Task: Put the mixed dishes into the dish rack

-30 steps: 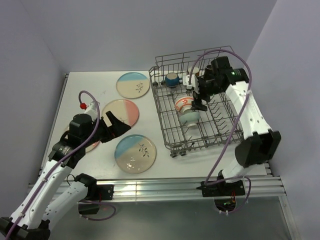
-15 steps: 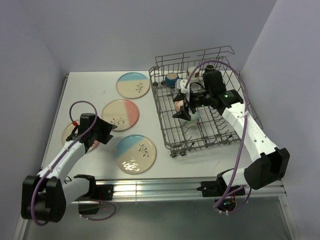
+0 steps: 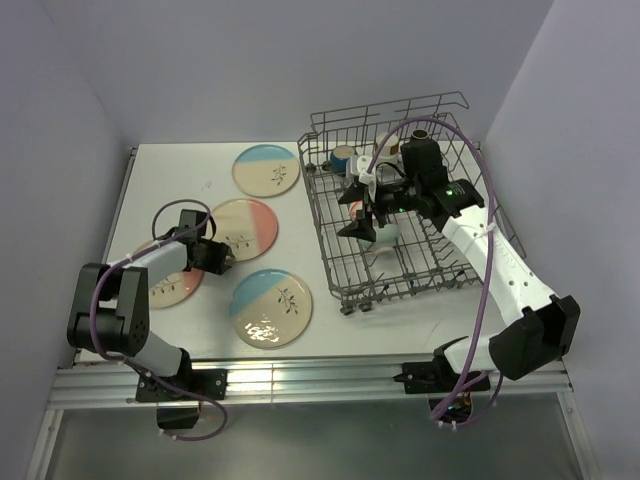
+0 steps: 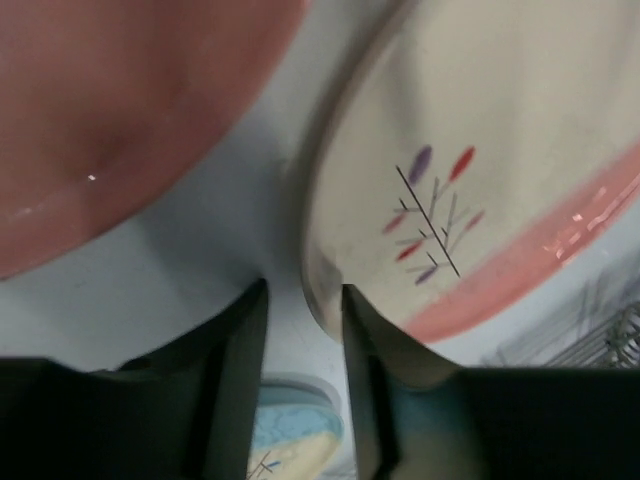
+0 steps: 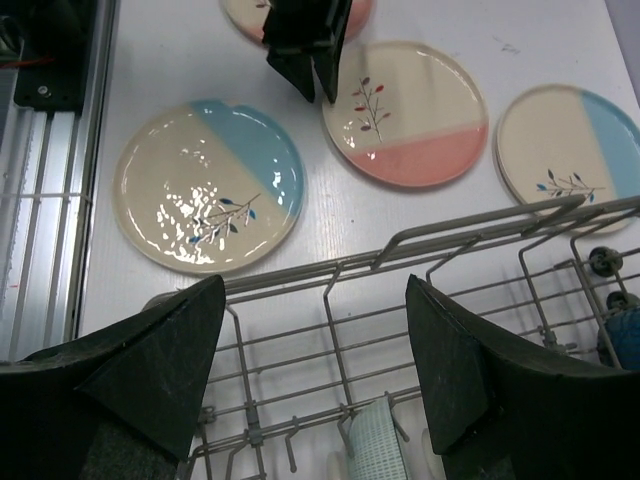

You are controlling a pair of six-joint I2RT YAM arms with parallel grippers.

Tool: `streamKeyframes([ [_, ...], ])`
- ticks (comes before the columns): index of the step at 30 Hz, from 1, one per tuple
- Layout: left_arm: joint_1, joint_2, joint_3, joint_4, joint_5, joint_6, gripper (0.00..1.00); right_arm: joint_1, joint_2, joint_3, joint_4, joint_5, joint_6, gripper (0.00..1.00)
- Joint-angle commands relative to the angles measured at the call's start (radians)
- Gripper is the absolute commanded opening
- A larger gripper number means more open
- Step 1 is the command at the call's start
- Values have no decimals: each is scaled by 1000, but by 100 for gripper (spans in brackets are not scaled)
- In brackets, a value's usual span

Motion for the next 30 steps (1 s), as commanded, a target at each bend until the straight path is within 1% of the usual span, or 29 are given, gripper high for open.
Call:
streamKeyframes([
  [1, 3, 47, 43, -33, -54, -30, 37, 25, -15, 66, 31, -37, 27, 80],
  [3, 2, 63, 46, -28, -57, -30, 35, 43, -10, 81, 25, -37, 30, 80],
  [4, 2, 80, 46, -25, -54, -31, 30, 51, -9, 86, 22, -37, 28, 80],
  [6, 2, 92, 37, 1, -47, -30, 23, 80, -3, 93, 17, -23, 25, 80],
  [8, 2, 104, 28, 21, -30, -21, 6, 104, 7, 95, 11, -1, 4, 80],
  [9, 2, 104, 24, 39, -22, -16, 1, 135, 10, 95, -3, 12, -13, 80],
  [10, 2, 98, 23, 47, -22, -16, 0, 152, 16, 95, -15, 24, -34, 80],
  [13, 2, 60, 15, 59, -10, -11, 0, 213, 33, 101, -84, 59, -172, 81],
  [14, 2, 48, 21, 49, -5, -5, 0, 227, 43, 102, -98, 67, -253, 82],
  [15, 2, 35, 32, 39, -5, -1, 0, 242, 49, 102, -106, 78, -293, 83],
  [16, 2, 7, 37, 21, -4, 4, 0, 274, 63, 99, -97, 117, -339, 84],
  [18, 3, -39, 37, 13, -1, 5, 0, 308, 89, 105, -69, 170, -376, 85],
  [19, 5, -52, 35, 10, 7, 2, 0, 345, 124, 122, -61, 209, -396, 85],
  [20, 8, -66, 32, 6, 15, 1, 0, 364, 143, 128, -46, 233, -392, 85],
  [21, 11, -87, 31, 1, 33, 1, 0, 387, 166, 135, 7, 262, -377, 85],
  [22, 14, -96, 27, -1, 44, -1, 0, 410, 215, 148, 35, 329, -346, 85],
  [23, 17, -107, 17, -2, 56, -1, 0, 460, 239, 153, 57, 364, -335, 85],
  [25, 31, -136, 3, -1, 98, 1, 0, 503, 314, 150, 144, 430, -294, 84],
  [26, 39, -144, -12, 2, 111, 1, 0, 540, 335, 142, 181, 501, -277, 83],
  [27, 51, -161, -19, 4, 134, 2, 0, 557, 355, 130, 301, 545, -240, 83],
  [28, 58, -167, -23, 5, 145, 5, 0, 574, 391, 106, 365, 599, -170, 83],
  [29, 63, -175, -34, 9, 156, 7, 0, 591, 411, 102, 405, 681, -156, 83],
  [30, 69, -182, -35, 15, 165, 9, 0, 614, 431, 101, 461, 708, -144, 83],
])
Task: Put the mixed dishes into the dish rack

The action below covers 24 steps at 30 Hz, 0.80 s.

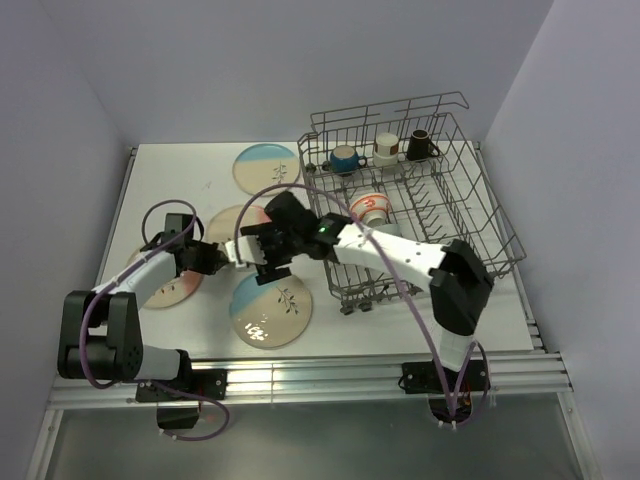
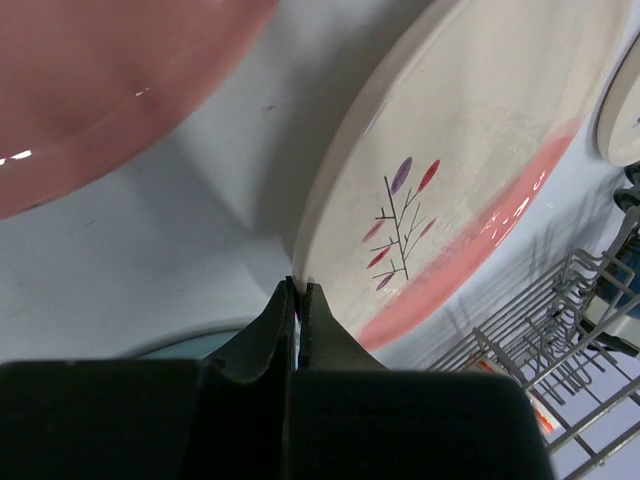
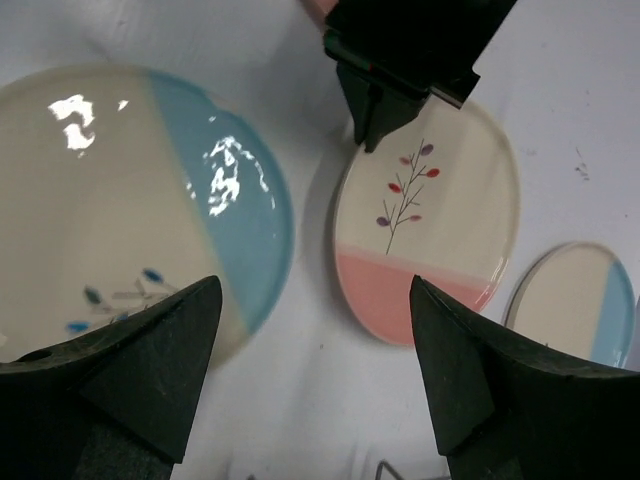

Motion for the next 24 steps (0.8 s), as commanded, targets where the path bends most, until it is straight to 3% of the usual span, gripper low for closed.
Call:
streamKeyframes([
  [1, 27, -65, -3, 38, 102, 13, 0, 58, 68, -16, 281, 233, 132, 82],
  [10, 62, -96, -1, 28, 189, 42, 0, 107, 219, -51, 453, 437, 185, 81],
  [24, 114, -173, -1, 17, 310, 19, 0, 107, 321, -68, 616, 542, 133, 77],
])
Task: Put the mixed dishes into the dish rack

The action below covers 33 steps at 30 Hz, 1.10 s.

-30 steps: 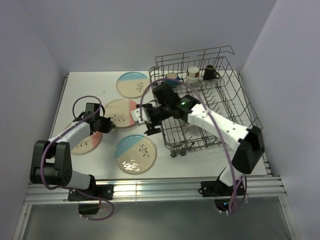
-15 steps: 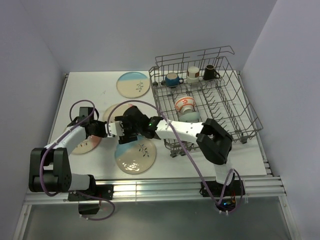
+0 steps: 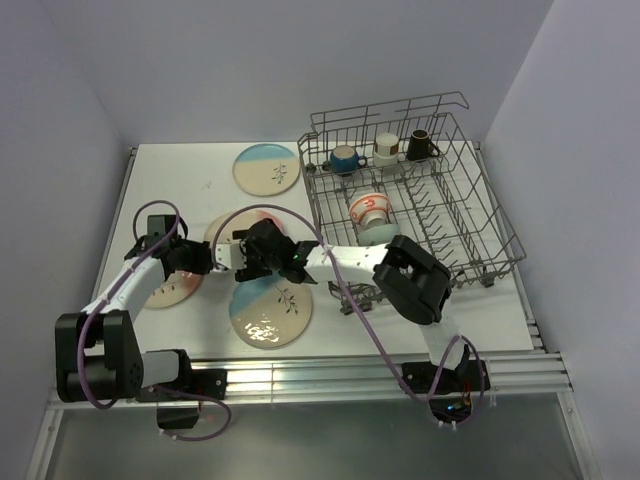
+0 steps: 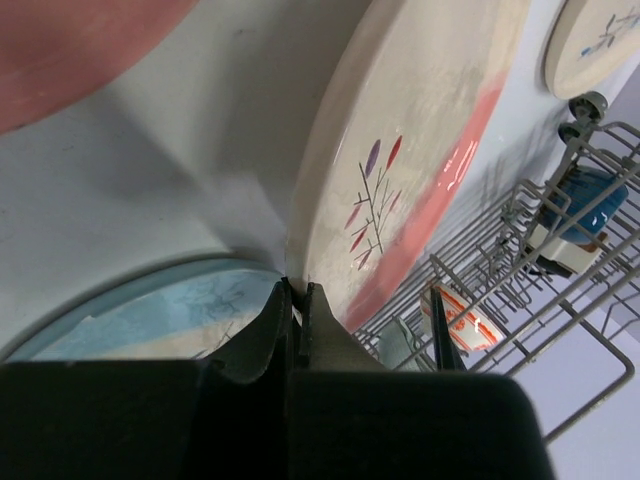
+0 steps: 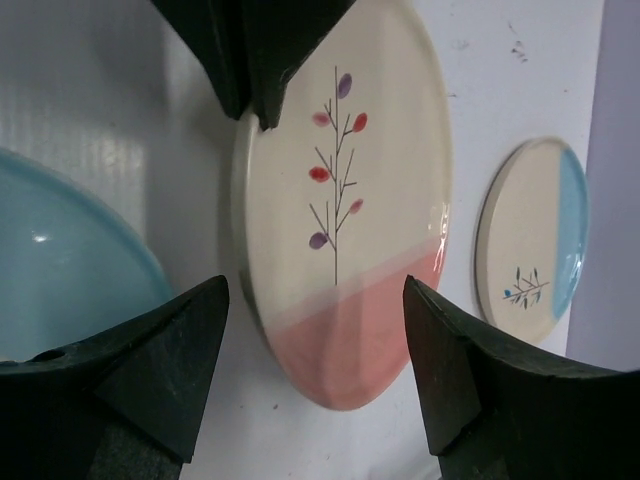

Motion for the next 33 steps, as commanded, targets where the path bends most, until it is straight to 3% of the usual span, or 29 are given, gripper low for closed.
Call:
streamKeyframes([
  [1, 5, -67, 13, 78, 110, -16, 0, 2, 54, 26, 96, 54, -14, 76],
  [8, 11, -102, -13, 107, 161, -56, 0, 11, 110, 53, 154, 86, -34, 68],
  [17, 44, -154, -22, 87, 184, -56, 0, 11, 55, -51, 316, 103, -108, 25],
  [18, 47, -158, -22, 84, 187, -54, 3, 11, 47, -65, 326, 100, -111, 17],
  [20, 56, -174, -22, 82, 193, -37, 11, 11, 16, -75, 346, 89, -109, 10],
  [21, 61, -184, -22, 81, 199, -30, 24, 11, 4, -78, 346, 88, -109, 2],
  [24, 71, -233, -2, 38, 192, 30, 49, 4, -49, -72, 329, 56, -103, 0],
  [27, 77, -312, 42, -65, 129, 125, 66, -10, -109, -36, 239, -12, -103, 0],
  [29, 80, -389, 78, -122, 43, 186, 74, -19, -137, 3, 124, -66, -94, 0],
  [33, 82, -536, 118, -212, -90, 274, 76, -44, -156, 167, -84, -191, -79, 0],
])
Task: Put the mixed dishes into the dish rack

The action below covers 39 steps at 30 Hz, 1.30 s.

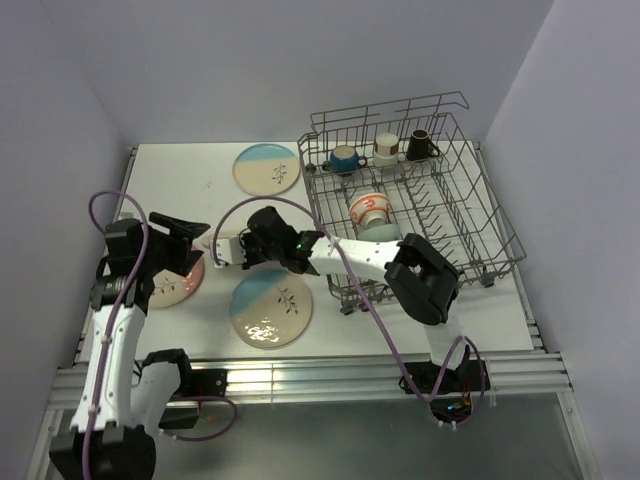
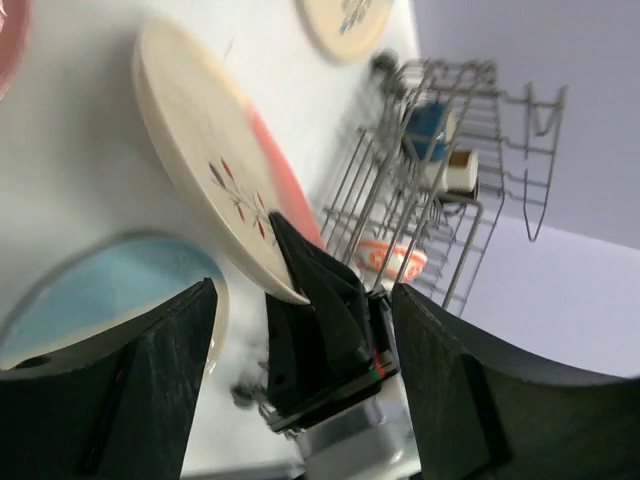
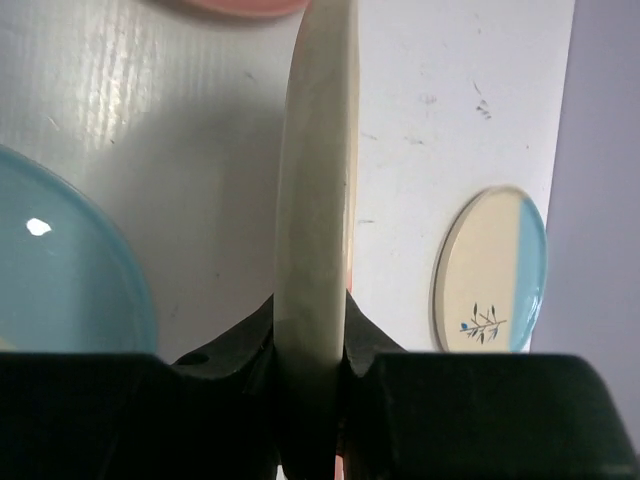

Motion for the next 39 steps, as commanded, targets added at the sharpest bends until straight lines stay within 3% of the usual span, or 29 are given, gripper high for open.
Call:
streamKeyframes([
  [1, 7, -120, 71, -123, -185, 139, 77, -24, -122, 157, -96, -136, 17, 0],
  [4, 7, -227, 93, -177, -268, 177, 84, -27, -151, 200, -159, -196, 23, 0],
  [8, 7, -336, 105, -214, -323, 217, 86, -31, -184, 278, -228, -229, 43, 0],
  [16, 7, -476, 128, -226, -331, 314, 87, -106, -292, 472, -453, -314, 62, 0],
  [22, 7, -536, 76, -192, -302, 337, 88, -244, -381, 626, -697, -345, 28, 0],
  [33, 7, -528, -11, -94, -217, 407, 88, -591, -506, 661, -1114, -122, -260, 0],
  [39, 7, -502, -65, -28, -182, 421, 88, -752, -448, 735, -1306, -21, -398, 0],
])
